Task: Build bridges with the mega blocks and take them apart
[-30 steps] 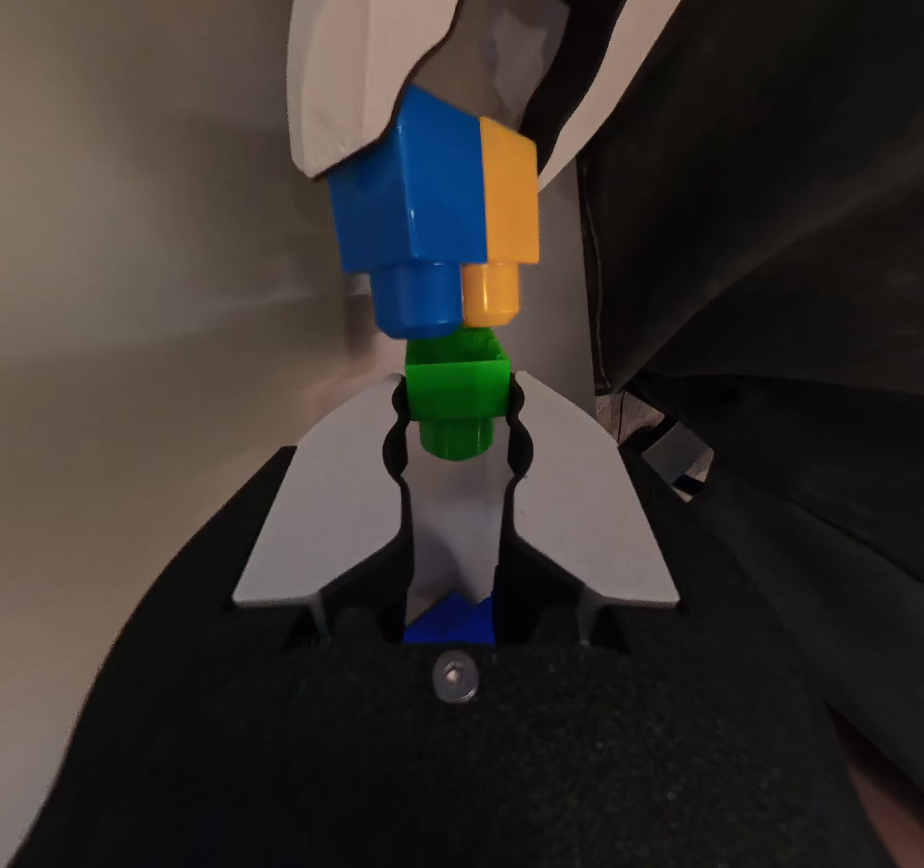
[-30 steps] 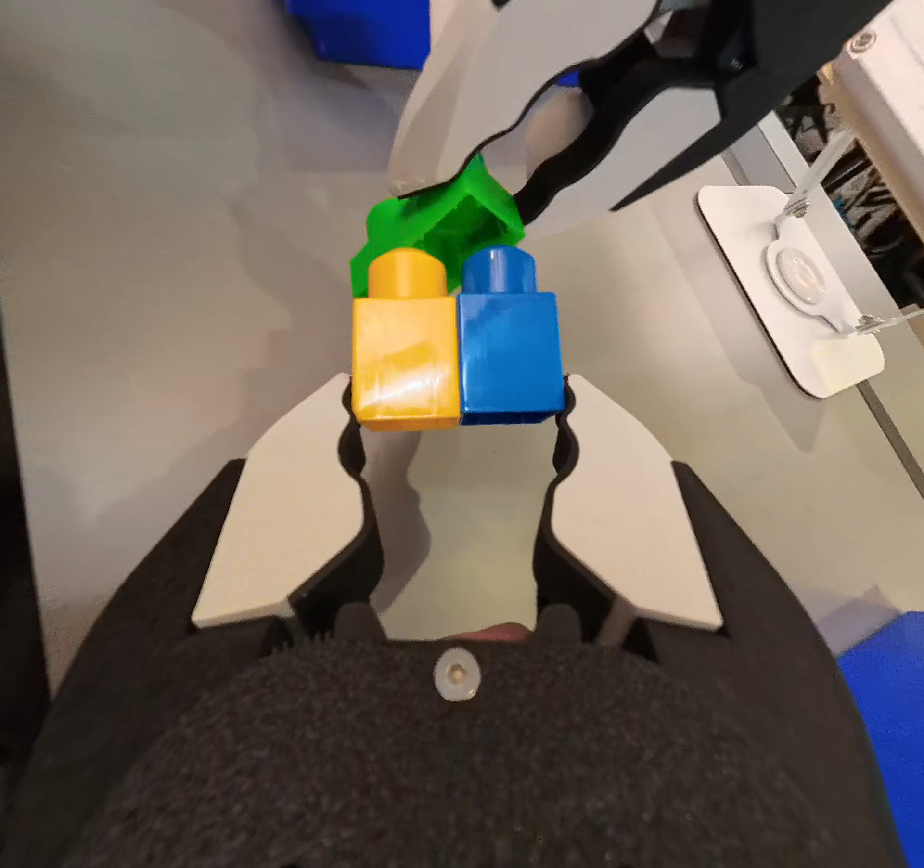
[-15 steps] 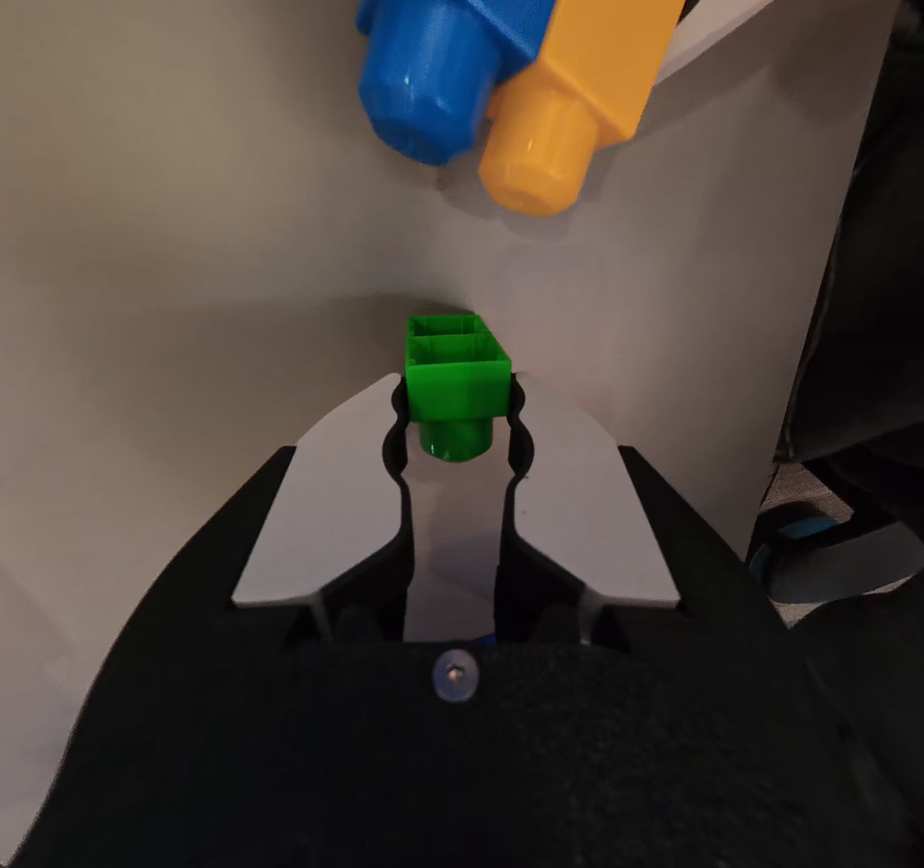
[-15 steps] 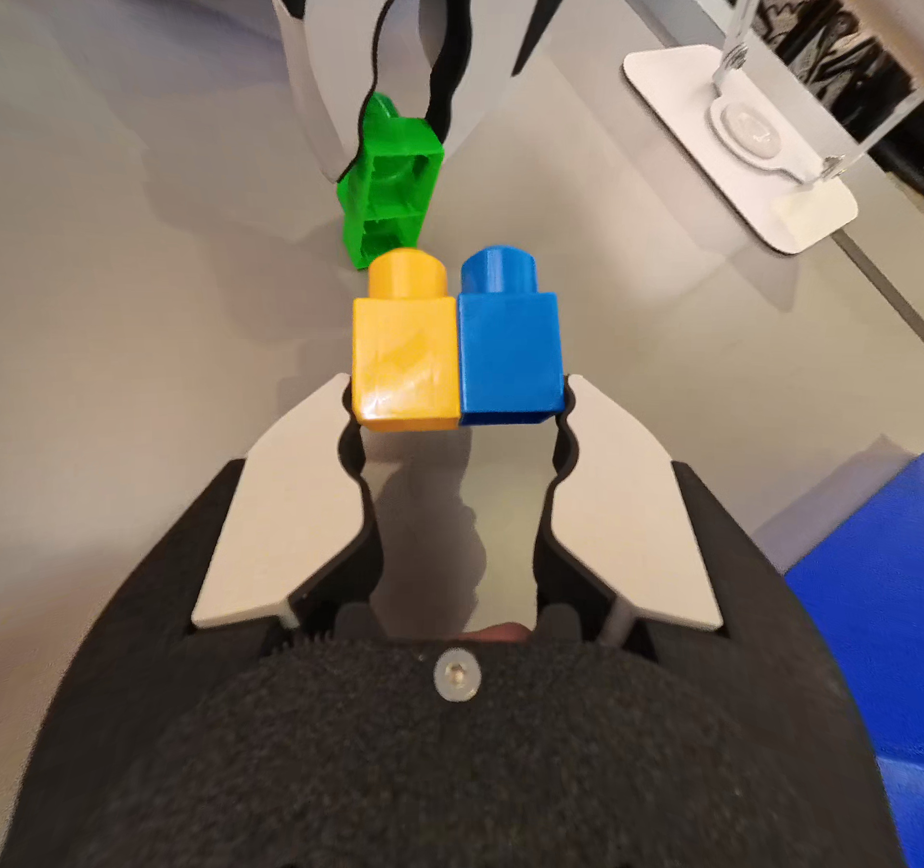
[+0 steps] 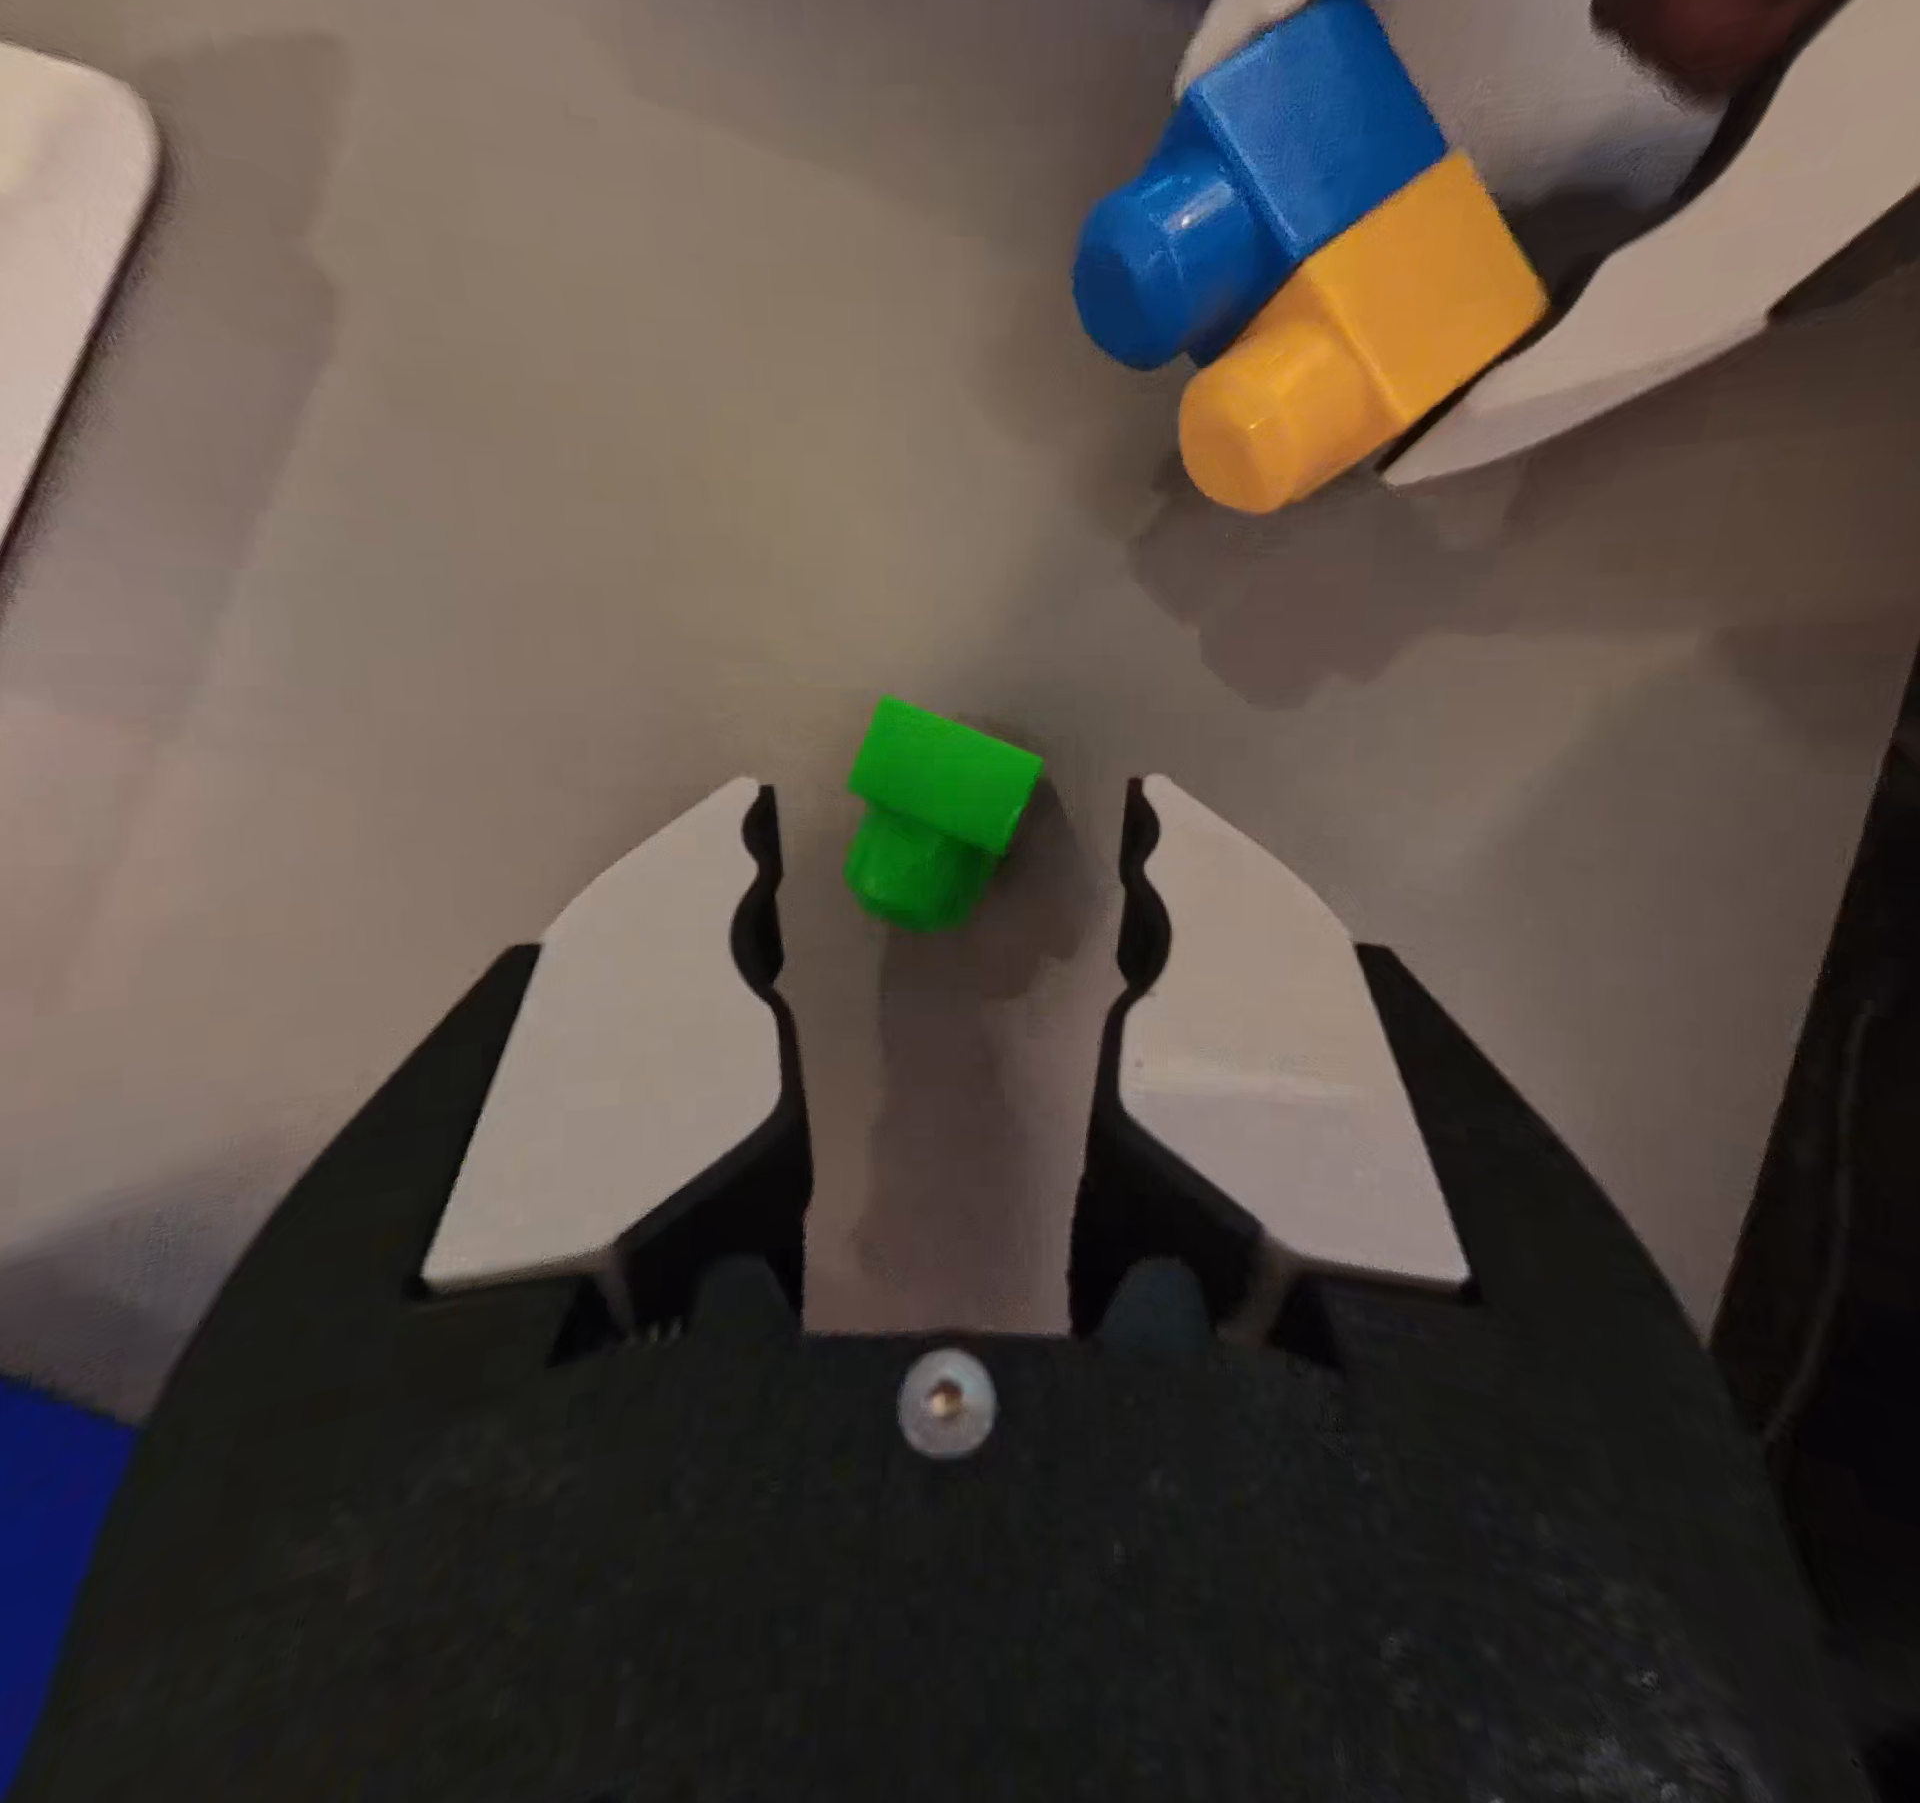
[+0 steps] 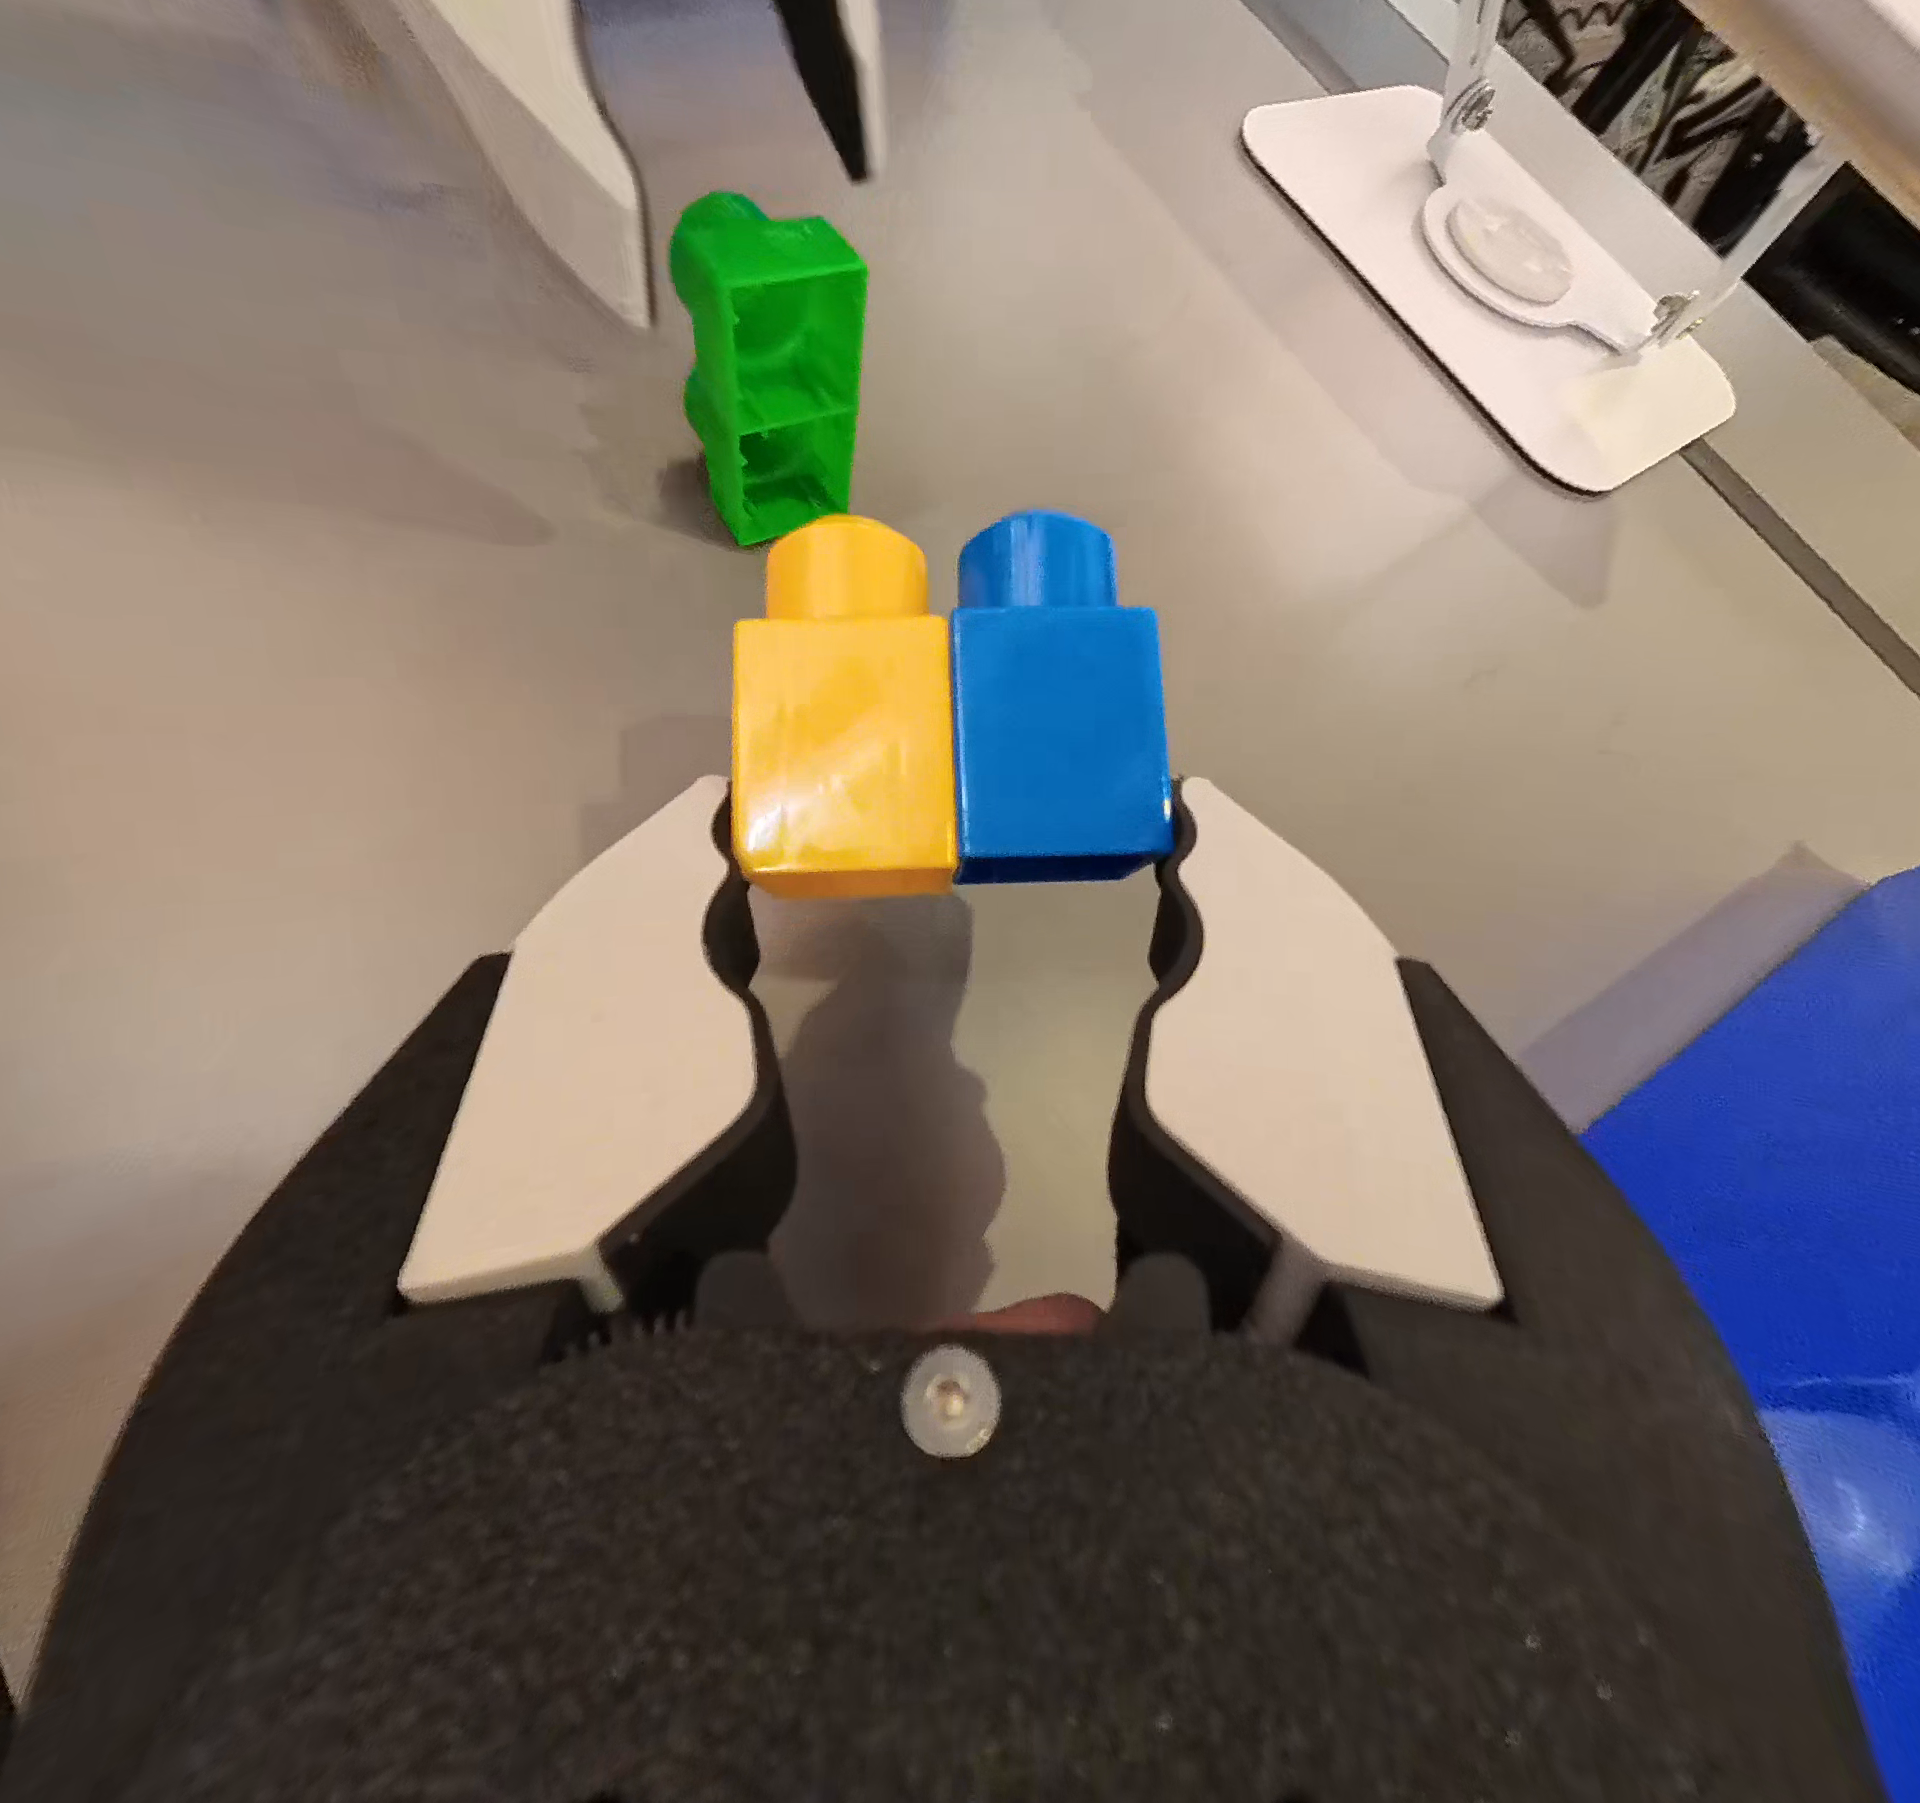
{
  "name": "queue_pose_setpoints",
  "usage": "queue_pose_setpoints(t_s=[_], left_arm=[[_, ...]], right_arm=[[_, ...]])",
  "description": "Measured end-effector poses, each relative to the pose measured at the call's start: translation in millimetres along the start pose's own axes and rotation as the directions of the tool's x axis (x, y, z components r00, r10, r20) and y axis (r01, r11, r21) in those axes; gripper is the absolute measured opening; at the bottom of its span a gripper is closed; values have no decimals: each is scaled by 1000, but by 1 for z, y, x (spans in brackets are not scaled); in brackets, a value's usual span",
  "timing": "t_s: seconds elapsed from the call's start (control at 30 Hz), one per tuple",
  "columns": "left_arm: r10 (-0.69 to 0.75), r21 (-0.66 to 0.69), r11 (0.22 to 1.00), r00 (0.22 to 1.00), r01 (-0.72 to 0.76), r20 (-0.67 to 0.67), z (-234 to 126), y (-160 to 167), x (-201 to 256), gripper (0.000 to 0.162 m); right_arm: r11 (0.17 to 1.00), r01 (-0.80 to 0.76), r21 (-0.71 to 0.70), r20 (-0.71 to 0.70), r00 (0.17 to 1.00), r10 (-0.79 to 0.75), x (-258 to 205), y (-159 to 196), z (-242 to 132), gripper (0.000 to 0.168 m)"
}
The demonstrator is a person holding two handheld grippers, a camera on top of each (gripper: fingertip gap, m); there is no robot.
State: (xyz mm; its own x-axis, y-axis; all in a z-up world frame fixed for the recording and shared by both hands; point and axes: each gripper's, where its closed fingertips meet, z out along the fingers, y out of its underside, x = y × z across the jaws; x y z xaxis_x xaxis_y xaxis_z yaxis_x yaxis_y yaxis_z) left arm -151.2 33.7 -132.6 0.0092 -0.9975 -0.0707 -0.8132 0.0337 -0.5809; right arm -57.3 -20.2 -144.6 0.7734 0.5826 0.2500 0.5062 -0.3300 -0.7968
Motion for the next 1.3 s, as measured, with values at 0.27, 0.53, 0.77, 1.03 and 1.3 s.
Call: queue_pose_setpoints(t_s=[0.27,0.53,0.77,1.03,1.3], left_arm=[[-290,333,895,954,297,-70,-2,28,15,62],[-196,291,927,968,236,-157,25,22,-2,53],[-43,268,955,954,127,-298,34,8,31,29],[-289,141,858,691,494,-662,-29,-32,46,29],[-321,-89,917,588,388,-743,-67,-23,38,29]], right_arm=[[999,-26,31,46,999,24,-4,-3,-1,75],[999,-29,28,67,997,27,-7,-3,-1,75],[997,-60,43,97,994,56,-7,-4,1,75],[978,173,117,75,980,-182,1,-43,-26,75],[929,343,137,89,930,-357,-3,-66,-10,75]])
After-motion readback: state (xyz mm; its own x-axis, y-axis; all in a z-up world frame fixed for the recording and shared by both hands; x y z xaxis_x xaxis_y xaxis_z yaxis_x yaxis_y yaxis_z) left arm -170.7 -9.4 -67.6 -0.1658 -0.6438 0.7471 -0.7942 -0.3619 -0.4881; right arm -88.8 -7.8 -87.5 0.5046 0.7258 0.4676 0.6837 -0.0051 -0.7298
